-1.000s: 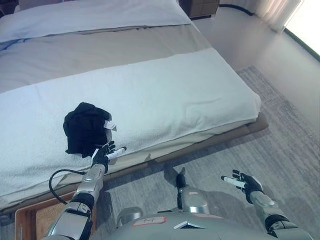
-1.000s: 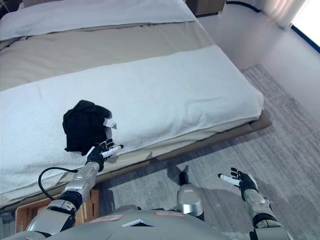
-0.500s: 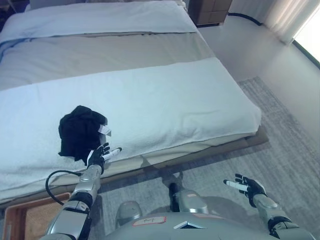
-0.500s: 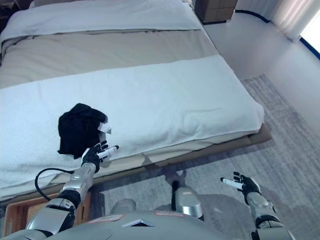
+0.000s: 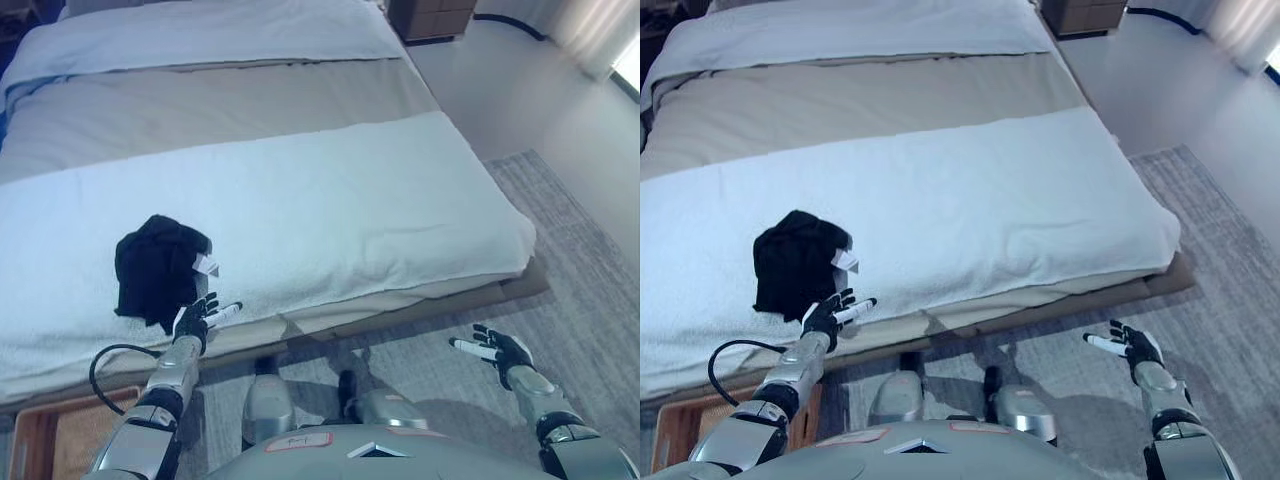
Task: Put the clothes on the bed into the basket.
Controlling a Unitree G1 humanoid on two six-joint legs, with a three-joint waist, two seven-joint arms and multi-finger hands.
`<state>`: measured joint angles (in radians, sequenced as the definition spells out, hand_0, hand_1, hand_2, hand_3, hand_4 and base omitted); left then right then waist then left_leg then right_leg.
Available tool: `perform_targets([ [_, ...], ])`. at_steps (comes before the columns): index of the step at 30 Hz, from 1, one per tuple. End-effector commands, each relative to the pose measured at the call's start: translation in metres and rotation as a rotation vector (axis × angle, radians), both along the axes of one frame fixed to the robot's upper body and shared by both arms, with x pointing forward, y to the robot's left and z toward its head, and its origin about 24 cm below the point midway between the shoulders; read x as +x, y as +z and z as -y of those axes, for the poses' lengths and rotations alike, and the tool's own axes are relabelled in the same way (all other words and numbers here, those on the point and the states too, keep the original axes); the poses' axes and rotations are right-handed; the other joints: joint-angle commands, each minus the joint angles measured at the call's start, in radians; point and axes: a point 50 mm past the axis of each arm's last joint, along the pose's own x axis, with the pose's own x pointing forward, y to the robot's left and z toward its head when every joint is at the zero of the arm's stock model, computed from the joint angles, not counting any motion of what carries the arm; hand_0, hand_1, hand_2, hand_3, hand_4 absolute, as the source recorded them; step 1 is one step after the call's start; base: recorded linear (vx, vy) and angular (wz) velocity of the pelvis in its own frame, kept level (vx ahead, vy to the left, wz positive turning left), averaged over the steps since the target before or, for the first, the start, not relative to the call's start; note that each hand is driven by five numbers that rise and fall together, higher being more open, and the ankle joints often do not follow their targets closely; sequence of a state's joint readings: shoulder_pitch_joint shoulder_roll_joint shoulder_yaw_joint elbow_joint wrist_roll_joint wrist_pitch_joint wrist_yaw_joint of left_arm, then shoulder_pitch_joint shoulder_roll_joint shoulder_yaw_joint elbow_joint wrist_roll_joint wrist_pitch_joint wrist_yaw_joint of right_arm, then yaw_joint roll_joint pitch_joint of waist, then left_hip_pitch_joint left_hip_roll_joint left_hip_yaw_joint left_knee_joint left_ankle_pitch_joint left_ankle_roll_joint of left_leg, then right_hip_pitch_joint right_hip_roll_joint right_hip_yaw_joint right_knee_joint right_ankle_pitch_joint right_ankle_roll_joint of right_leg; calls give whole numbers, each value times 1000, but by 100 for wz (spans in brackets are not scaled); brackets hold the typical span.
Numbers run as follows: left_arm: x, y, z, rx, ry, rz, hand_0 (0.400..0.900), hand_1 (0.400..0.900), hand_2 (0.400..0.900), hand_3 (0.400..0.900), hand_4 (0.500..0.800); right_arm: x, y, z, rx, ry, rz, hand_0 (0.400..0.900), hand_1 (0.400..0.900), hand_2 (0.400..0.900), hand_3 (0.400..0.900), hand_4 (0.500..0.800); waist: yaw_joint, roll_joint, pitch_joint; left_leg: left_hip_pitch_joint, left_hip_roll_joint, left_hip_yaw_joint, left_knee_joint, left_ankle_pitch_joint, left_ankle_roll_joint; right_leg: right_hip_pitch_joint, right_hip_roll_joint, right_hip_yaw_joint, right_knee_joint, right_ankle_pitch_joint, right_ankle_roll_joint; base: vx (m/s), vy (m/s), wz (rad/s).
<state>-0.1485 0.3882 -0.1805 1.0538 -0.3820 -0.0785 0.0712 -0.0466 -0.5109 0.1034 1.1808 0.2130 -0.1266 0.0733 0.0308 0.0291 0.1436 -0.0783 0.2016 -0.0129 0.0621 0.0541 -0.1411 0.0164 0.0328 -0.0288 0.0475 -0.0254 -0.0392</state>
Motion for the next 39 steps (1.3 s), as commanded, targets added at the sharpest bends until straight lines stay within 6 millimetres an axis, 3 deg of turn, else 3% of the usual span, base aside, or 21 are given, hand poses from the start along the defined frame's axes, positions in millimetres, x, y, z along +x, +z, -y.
perform_targets([
  [1,21,39,-55,280,20,82,900,900,900,900,800,24,16,8,-64,94,59,900,900,900,900,800,25,-68,-32,-78,-12,67,36,52,18,42,-216,56,25,-9,196,-22,103,-75],
  [4,26,47,-71,417,83,14,900,900,900,900,800,50,27,4,-78,166,108,900,900,900,900,800,22,-87,8,-99,3,114,42,47,13,-18,-234,59,16,22,210,-127,35,-41],
  [6,43,65,-80,499,125,44,900,900,900,900,800,68,37,1,-101,202,155,900,900,900,900,800,12,-101,45,-136,16,111,51,51,9,-67,-231,55,16,37,212,-197,-31,-1],
  [10,71,102,-90,580,214,196,900,900,900,900,800,85,42,-8,-107,231,189,900,900,900,900,800,12,-121,98,-191,22,87,70,52,8,-123,-228,39,15,60,218,-124,-38,6],
  [15,80,150,-105,687,283,435,900,900,900,900,800,74,33,-10,-81,207,170,900,900,900,900,800,38,-149,126,-228,34,62,114,35,6,-140,-218,27,19,67,215,-18,-59,5],
  [18,65,174,-112,809,285,547,900,900,900,900,800,61,24,-12,-54,175,148,900,900,900,900,800,64,-161,127,-244,38,44,127,29,2,-135,-211,10,18,62,211,28,-68,14],
  [24,32,178,-145,959,384,445,900,900,900,900,800,54,19,-13,-30,170,122,900,900,900,900,800,89,-173,130,-248,41,25,118,33,-4,-119,-199,-10,18,50,205,11,-35,12],
  [29,33,200,-161,1033,460,454,900,900,900,900,800,60,18,-22,-19,197,134,900,900,900,900,800,94,-185,146,-255,46,19,109,42,-8,-124,-191,-22,14,56,209,-25,-25,5],
  [34,18,191,-172,1047,514,385,900,900,900,900,800,59,15,-26,-9,191,135,900,900,900,900,800,104,-185,150,-254,44,15,112,39,-8,-120,-193,-28,18,52,210,-2,-3,1],
  [39,17,202,-190,1015,593,326,900,900,900,900,800,73,24,-27,-23,229,180,900,900,900,900,800,90,-208,185,-277,56,5,101,60,-12,-159,-181,-36,30,67,213,-66,-30,2],
])
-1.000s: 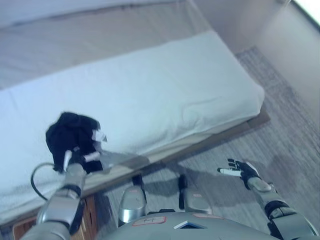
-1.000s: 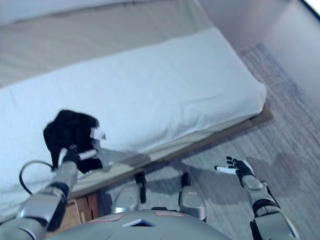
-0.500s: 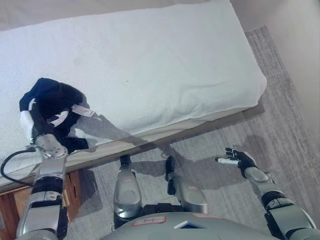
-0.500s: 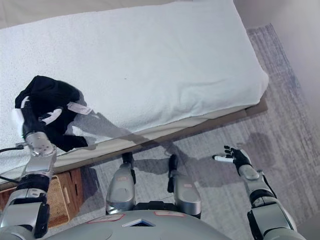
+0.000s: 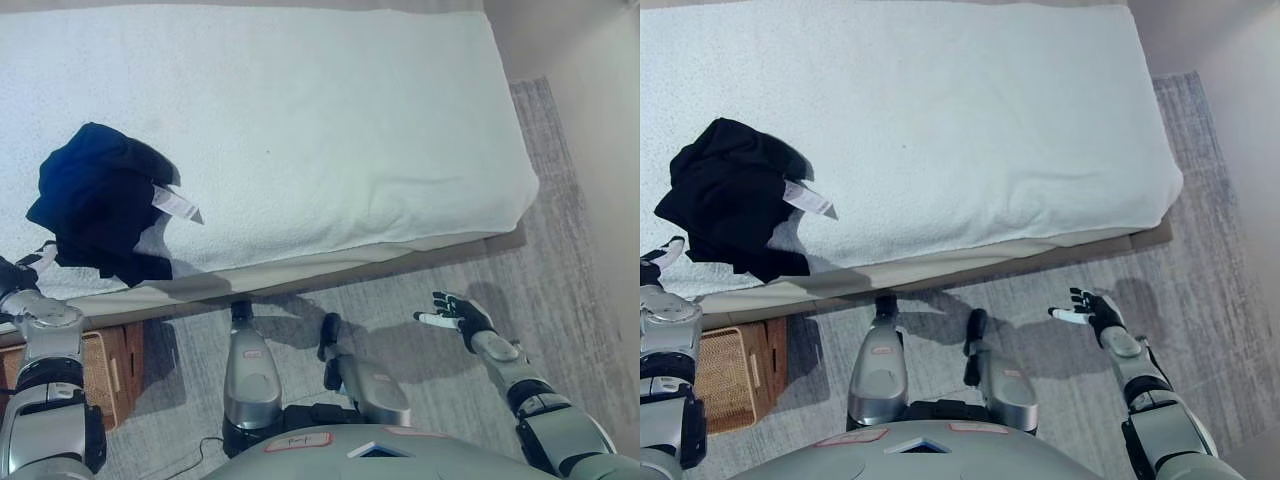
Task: Put the clothes on the bed into the basket.
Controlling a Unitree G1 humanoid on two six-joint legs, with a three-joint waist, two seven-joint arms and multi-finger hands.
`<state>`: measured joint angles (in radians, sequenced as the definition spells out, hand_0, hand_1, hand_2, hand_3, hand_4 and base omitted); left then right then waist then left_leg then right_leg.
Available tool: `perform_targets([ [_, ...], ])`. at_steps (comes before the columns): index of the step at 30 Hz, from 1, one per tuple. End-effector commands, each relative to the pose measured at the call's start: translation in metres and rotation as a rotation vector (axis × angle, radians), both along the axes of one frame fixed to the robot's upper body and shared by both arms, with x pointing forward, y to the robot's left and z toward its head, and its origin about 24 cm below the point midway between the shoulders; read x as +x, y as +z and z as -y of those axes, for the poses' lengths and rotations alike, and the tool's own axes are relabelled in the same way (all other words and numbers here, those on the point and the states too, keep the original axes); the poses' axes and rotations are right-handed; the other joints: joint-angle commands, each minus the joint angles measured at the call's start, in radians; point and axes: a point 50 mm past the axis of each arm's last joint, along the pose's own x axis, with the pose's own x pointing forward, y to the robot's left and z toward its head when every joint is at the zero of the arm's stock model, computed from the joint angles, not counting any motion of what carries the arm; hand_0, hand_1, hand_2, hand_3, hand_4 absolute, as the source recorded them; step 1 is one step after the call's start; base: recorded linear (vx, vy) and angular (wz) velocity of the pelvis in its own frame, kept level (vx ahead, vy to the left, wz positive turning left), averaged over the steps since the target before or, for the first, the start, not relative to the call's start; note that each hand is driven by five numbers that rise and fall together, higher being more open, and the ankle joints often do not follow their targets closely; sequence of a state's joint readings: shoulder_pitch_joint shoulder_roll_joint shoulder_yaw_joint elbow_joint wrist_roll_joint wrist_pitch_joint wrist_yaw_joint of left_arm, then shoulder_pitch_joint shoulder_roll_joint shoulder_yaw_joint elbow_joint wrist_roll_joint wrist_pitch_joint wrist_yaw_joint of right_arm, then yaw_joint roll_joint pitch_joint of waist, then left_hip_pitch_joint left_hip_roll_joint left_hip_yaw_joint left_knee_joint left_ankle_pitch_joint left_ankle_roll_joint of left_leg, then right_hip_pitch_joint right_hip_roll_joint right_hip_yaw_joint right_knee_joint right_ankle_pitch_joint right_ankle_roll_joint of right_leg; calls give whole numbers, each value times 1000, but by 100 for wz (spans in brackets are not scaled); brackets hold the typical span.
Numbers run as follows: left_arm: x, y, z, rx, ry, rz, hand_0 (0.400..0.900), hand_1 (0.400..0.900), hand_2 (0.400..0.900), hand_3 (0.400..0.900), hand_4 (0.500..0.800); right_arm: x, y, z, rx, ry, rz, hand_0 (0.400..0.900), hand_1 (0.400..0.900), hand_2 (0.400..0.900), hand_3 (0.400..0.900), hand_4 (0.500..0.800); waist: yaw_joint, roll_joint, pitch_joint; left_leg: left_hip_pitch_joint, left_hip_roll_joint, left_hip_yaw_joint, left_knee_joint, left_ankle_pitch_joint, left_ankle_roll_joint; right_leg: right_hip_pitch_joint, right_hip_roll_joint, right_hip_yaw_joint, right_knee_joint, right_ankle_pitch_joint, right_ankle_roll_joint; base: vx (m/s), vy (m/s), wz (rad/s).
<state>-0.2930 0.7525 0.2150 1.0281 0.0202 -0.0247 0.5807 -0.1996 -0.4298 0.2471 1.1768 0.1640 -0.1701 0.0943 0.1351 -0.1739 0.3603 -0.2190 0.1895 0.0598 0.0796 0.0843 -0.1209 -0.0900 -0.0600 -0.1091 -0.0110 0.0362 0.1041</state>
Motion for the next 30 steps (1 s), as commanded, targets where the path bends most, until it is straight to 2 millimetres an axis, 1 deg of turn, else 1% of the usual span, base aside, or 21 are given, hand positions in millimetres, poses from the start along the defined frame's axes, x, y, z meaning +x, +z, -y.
perform_targets([
  [1,0,55,-31,151,68,86,900,900,900,900,800,14,22,25,-72,-20,98,900,900,900,900,800,-17,-11,-24,-144,71,-71,82,35,-33,-61,-85,40,89,10,71,-76,-65,13],
  [3,10,61,-29,121,55,117,900,900,900,900,800,17,25,25,-69,-20,111,900,900,900,900,800,-20,-21,-12,-163,76,-81,79,44,-35,-77,-80,31,87,17,71,-51,-43,13],
  [7,41,77,-14,76,-42,227,900,900,900,900,800,22,27,23,-66,-22,129,900,900,900,900,800,-25,-34,10,-204,77,-104,85,49,-35,-101,-78,18,92,24,74,-46,-12,11],
  [10,56,77,-3,-10,-88,297,900,900,900,900,800,26,28,23,-62,-34,135,900,900,900,900,800,-28,-32,23,-229,72,-114,88,52,-33,-118,-80,13,98,27,74,-51,19,6],
  [12,63,79,0,-47,-101,324,900,900,900,900,800,31,32,23,-65,-33,151,900,900,900,900,800,-33,-34,32,-245,70,-117,91,54,-32,-133,-80,10,101,30,73,-52,19,3],
  [14,73,88,5,-68,-135,364,900,900,900,900,800,36,37,25,-71,-34,173,900,900,900,900,800,-39,-36,40,-266,70,-123,92,59,-33,-150,-78,7,103,34,74,-51,20,1],
  [17,86,93,18,-113,-218,418,900,900,900,900,800,42,42,26,-76,-46,203,900,900,900,900,800,-46,-32,47,-286,67,-131,90,66,-32,-169,-77,6,104,42,74,-33,21,3],
  [18,91,92,24,-151,-250,447,900,900,900,900,800,43,43,27,-75,-53,213,900,900,900,900,800,-48,-30,49,-293,65,-136,90,68,-32,-174,-76,5,103,43,74,-16,30,1],
  [20,88,82,21,-211,-236,443,900,900,900,900,800,46,45,26,-73,-57,219,900,900,900,900,800,-57,-26,48,-295,65,-133,89,68,-32,-179,-77,8,102,45,75,-9,40,-5],
  [22,90,76,25,-243,-252,429,900,900,900,900,800,49,47,26,-74,-54,228,900,900,900,900,800,-65,-22,45,-296,63,-129,92,65,-30,-186,-79,12,105,45,75,-6,43,-7],
  [24,85,66,20,-270,-221,376,900,900,900,900,800,52,51,28,-81,-48,238,900,900,900,900,800,-75,-18,41,-297,63,-124,98,62,-30,-191,-80,18,108,45,74,-16,51,-11],
  [26,89,66,24,-265,-235,358,900,900,900,900,800,54,55,31,-92,-45,251,900,900,900,900,800,-81,-14,38,-300,61,-122,102,60,-29,-198,-78,23,111,46,72,-27,41,-13],
  [27,87,65,22,-260,-229,338,900,900,900,900,800,56,58,34,-102,-48,259,900,900,900,900,800,-84,-13,36,-302,61,-120,104,59,-30,-201,-78,27,111,48,73,-26,26,-12],
  [28,86,65,20,-255,-220,316,747,747,747,747,708,58,61,36,-109,-45,267,900,900,900,900,800,-88,-14,33,-303,63,-119,106,59,-31,-203,-77,29,112,49,72,-23,23,-10],
  [29,85,65,18,-253,-218,303,645,645,645,645,647,59,63,37,-113,-42,273,900,900,900,900,800,-91,-14,31,-305,65,-118,108,59,-32,-206,-76,30,111,51,72,-18,11,-6],
  [30,83,65,16,-250,-213,290,455,455,455,455,533,60,66,39,-117,-44,278,900,900,900,900,800,-94,-14,29,-306,67,-119,109,58,-33,-209,-76,29,112,52,73,0,0,0],
])
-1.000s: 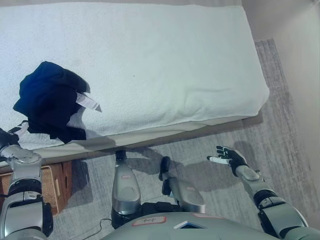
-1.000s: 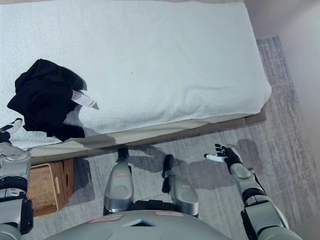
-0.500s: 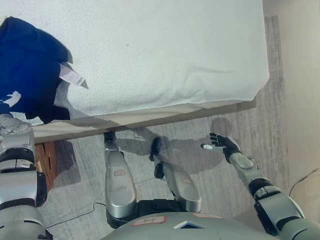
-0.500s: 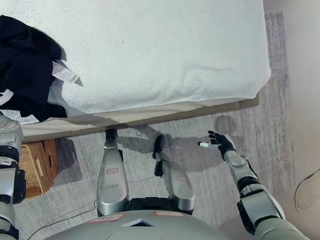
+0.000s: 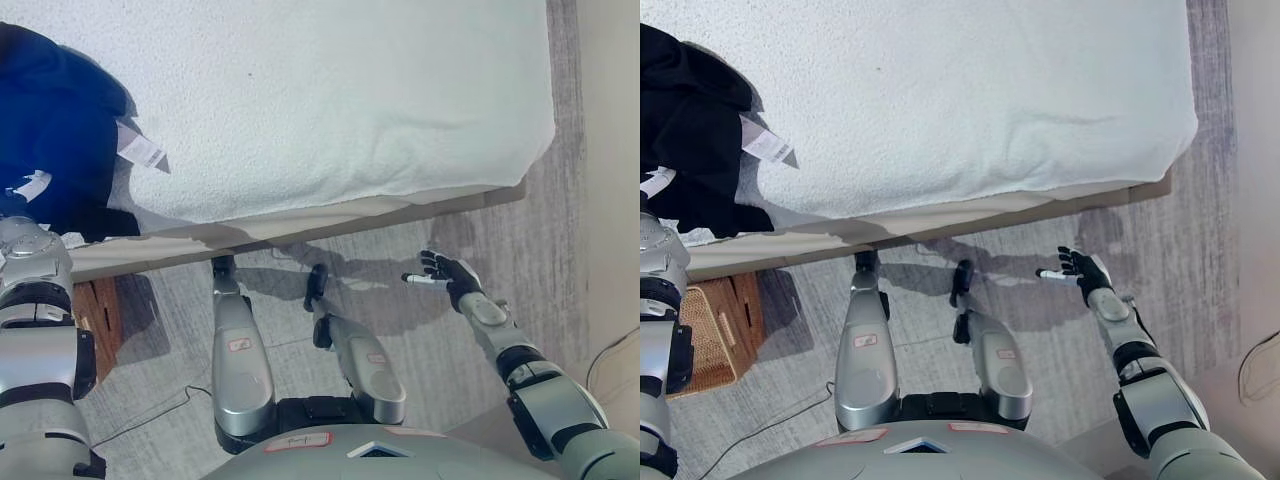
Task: Put the clothes on the bed into the basket.
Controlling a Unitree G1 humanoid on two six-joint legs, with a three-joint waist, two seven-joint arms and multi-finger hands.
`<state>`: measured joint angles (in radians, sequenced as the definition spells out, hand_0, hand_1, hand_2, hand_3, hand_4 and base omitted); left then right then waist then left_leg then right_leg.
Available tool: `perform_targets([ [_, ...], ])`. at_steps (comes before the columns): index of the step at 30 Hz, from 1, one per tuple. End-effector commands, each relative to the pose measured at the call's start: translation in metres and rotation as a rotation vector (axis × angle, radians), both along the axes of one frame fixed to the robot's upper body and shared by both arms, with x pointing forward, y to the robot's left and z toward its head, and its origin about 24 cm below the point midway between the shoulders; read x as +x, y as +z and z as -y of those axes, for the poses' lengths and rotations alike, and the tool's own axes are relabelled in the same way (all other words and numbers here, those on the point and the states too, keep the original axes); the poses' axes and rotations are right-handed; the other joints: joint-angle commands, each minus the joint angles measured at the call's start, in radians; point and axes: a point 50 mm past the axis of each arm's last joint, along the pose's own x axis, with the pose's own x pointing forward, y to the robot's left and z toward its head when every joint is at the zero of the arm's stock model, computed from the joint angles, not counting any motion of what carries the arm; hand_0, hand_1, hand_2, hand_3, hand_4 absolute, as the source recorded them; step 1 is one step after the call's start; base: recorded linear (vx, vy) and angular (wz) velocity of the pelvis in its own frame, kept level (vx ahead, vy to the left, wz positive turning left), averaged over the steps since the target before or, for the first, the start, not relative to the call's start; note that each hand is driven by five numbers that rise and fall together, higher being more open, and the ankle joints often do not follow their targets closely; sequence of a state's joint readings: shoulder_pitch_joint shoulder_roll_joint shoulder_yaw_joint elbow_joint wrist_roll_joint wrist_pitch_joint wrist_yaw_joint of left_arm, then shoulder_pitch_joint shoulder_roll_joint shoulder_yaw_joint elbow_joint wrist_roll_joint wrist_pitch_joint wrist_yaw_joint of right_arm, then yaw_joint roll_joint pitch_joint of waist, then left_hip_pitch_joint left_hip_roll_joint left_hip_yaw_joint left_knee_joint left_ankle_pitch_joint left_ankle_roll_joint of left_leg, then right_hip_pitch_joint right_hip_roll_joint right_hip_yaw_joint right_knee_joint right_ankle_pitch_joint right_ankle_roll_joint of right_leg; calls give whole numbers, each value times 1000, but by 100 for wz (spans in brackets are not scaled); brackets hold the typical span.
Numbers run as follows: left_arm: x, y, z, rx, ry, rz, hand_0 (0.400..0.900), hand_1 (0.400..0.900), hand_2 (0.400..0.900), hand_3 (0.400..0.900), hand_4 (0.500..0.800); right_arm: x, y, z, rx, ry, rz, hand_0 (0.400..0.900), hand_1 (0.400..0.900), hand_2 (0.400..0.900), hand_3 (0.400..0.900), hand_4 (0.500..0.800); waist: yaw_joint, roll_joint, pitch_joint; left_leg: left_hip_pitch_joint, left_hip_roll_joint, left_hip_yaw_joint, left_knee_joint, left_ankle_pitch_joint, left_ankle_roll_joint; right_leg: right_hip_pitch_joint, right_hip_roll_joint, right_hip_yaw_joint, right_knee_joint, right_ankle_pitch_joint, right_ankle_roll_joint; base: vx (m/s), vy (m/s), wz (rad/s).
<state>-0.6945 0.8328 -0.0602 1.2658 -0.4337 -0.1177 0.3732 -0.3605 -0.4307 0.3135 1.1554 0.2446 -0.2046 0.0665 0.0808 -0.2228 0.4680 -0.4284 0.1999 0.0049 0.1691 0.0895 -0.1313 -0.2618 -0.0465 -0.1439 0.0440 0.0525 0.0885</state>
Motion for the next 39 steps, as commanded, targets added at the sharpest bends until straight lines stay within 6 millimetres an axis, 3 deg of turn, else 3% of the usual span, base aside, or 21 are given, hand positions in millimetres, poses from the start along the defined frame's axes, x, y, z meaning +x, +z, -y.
perform_targets([
  [1,7,2,5,38,-59,-41,400,400,400,400,500,-2,30,58,-129,-106,76,900,900,900,900,800,-42,35,-82,-97,56,-64,20,53,-23,-38,-90,64,58,34,89,0,0,0],
  [14,-5,-22,6,7,-86,-82,400,400,400,400,500,-20,20,69,-155,-136,5,900,900,900,900,800,-32,74,-139,-6,46,-53,22,22,-24,28,-104,66,86,0,89,23,9,3],
  [21,-33,-31,-15,24,-42,-184,400,400,400,400,500,-37,19,90,-190,-188,-53,900,900,900,900,800,-8,104,-187,94,17,-45,1,6,-20,121,-133,55,87,-30,93,90,41,12],
  [28,-94,-19,-63,98,130,-327,400,400,400,400,500,-35,25,96,-215,-159,-63,900,900,900,900,800,27,121,-226,140,3,-46,-9,-1,-15,167,-147,46,77,-42,96,45,17,2],
  [31,-129,-11,-83,132,217,-401,400,400,400,400,500,-34,30,99,-229,-134,-57,900,900,900,900,800,36,118,-234,143,2,-51,0,-9,-12,176,-147,43,77,-46,98,0,0,0],
  [34,-167,7,-102,156,328,-437,400,400,400,400,500,-37,30,100,-224,-116,-67,900,900,900,900,800,54,106,-242,142,6,-57,8,-16,-11,188,-145,35,71,-48,101,8,-13,1],
  [39,-208,33,-119,195,443,-496,400,400,400,400,500,-38,29,98,-221,-84,-75,900,900,900,900,800,84,81,-253,131,10,-69,20,-28,-7,199,-145,27,58,-40,107,14,-20,3],
])
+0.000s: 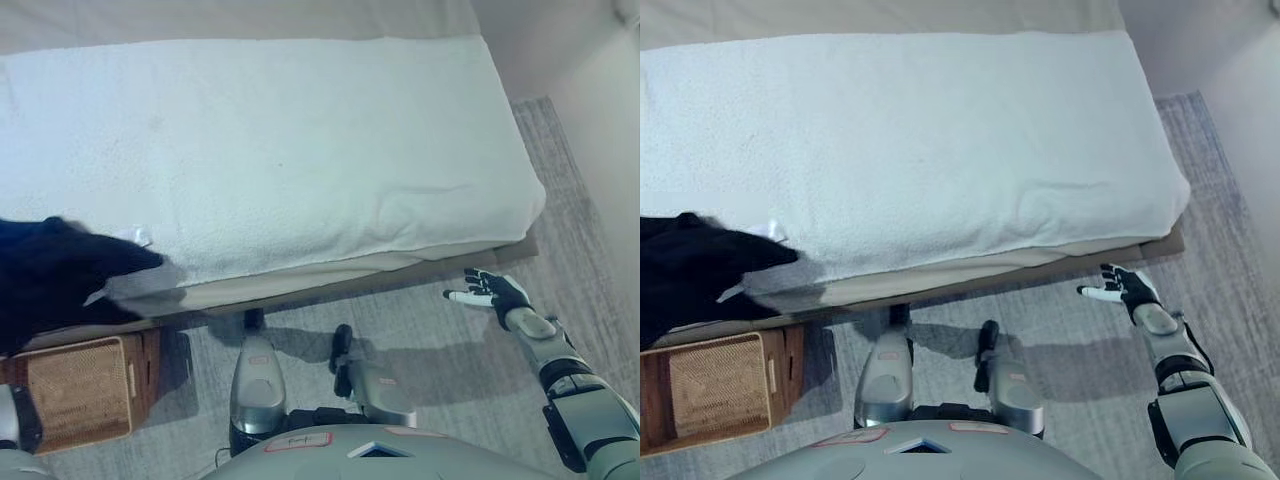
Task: Put the clothes on the bed into the basket.
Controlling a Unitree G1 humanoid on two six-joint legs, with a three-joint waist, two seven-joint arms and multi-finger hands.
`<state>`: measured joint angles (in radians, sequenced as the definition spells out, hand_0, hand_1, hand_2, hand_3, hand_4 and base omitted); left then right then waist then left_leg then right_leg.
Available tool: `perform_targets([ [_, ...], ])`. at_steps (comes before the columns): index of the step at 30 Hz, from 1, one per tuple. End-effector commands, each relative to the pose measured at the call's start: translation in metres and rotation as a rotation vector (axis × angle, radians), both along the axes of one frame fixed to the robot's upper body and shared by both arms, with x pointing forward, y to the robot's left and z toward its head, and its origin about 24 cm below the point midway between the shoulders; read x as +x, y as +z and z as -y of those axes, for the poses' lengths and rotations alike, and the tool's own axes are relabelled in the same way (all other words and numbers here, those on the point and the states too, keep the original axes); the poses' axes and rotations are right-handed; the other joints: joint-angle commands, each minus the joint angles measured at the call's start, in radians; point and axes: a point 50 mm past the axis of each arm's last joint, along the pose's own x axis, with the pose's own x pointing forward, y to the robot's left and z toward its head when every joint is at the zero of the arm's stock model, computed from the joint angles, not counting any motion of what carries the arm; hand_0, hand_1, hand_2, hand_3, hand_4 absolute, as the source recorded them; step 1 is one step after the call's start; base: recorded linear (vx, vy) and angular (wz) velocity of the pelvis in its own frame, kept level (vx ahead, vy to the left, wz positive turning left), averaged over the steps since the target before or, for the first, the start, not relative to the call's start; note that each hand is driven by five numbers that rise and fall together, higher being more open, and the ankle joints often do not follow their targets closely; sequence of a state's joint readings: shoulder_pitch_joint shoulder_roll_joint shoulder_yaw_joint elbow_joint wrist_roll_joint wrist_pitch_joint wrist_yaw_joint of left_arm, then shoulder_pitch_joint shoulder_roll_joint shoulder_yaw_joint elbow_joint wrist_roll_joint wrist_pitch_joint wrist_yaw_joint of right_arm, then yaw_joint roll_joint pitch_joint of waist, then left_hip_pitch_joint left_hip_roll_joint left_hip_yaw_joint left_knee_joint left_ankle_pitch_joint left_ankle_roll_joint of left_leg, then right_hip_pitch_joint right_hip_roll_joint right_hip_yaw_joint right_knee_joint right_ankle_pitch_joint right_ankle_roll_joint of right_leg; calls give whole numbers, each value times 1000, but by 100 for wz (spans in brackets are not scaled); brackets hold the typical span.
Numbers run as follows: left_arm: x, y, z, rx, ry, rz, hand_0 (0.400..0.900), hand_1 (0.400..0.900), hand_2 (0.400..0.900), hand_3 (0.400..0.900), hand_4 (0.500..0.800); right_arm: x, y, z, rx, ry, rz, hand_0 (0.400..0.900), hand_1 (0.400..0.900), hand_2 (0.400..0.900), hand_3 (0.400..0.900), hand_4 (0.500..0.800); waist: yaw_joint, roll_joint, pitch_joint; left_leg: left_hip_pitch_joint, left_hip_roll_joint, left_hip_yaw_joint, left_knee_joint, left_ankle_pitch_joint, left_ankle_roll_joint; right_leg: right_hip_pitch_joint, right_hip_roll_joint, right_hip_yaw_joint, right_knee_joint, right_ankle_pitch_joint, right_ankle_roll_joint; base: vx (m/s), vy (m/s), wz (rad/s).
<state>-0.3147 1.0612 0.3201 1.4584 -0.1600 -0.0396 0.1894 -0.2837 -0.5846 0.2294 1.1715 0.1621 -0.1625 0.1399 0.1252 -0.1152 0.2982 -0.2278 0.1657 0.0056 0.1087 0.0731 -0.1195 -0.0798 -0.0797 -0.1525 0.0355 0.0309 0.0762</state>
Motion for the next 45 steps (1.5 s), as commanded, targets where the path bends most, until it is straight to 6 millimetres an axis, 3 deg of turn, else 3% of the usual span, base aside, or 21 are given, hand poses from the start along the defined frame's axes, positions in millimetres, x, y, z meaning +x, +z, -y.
perform_targets([
  [1,-51,65,-32,233,110,-120,400,400,400,400,500,-5,22,32,-85,-20,46,900,900,900,900,800,45,-30,-85,-70,44,-70,81,-14,-18,19,-113,34,66,-16,121,0,0,0],
  [3,-75,77,-37,255,165,-193,400,400,400,400,500,-5,21,30,-77,-15,45,900,900,900,900,800,61,-36,-87,-69,43,-69,83,-19,-14,23,-117,32,65,-12,127,0,0,0],
  [10,-122,72,-38,200,302,-215,400,400,400,400,500,-5,19,26,-58,6,42,900,900,900,900,800,97,-45,-98,-59,27,-60,81,-30,-4,36,-133,26,60,-6,133,21,40,0],
  [24,-136,46,-30,99,346,-231,400,400,400,400,500,-1,22,26,-50,23,35,900,900,900,900,800,110,-45,-104,-65,18,-84,85,-24,-9,56,-132,3,63,-28,125,2,10,4],
  [25,-138,44,-30,90,355,-223,608,608,608,608,625,-2,22,27,-53,19,32,900,900,900,900,800,110,-45,-106,-64,19,-86,85,-23,-10,58,-132,4,63,-29,124,0,0,0],
  [26,-139,42,-29,82,359,-218,900,900,900,900,800,-2,23,28,-53,21,33,900,900,900,900,800,109,-45,-107,-63,19,-87,85,-24,-11,60,-131,4,63,-29,123,0,0,0],
  [45,-126,41,-30,96,314,-202,900,900,900,900,800,-14,17,32,-47,-1,-4,900,900,900,900,800,118,-42,-127,-52,20,-112,63,-4,-23,87,-122,-21,63,-51,113,-2,-4,3],
])
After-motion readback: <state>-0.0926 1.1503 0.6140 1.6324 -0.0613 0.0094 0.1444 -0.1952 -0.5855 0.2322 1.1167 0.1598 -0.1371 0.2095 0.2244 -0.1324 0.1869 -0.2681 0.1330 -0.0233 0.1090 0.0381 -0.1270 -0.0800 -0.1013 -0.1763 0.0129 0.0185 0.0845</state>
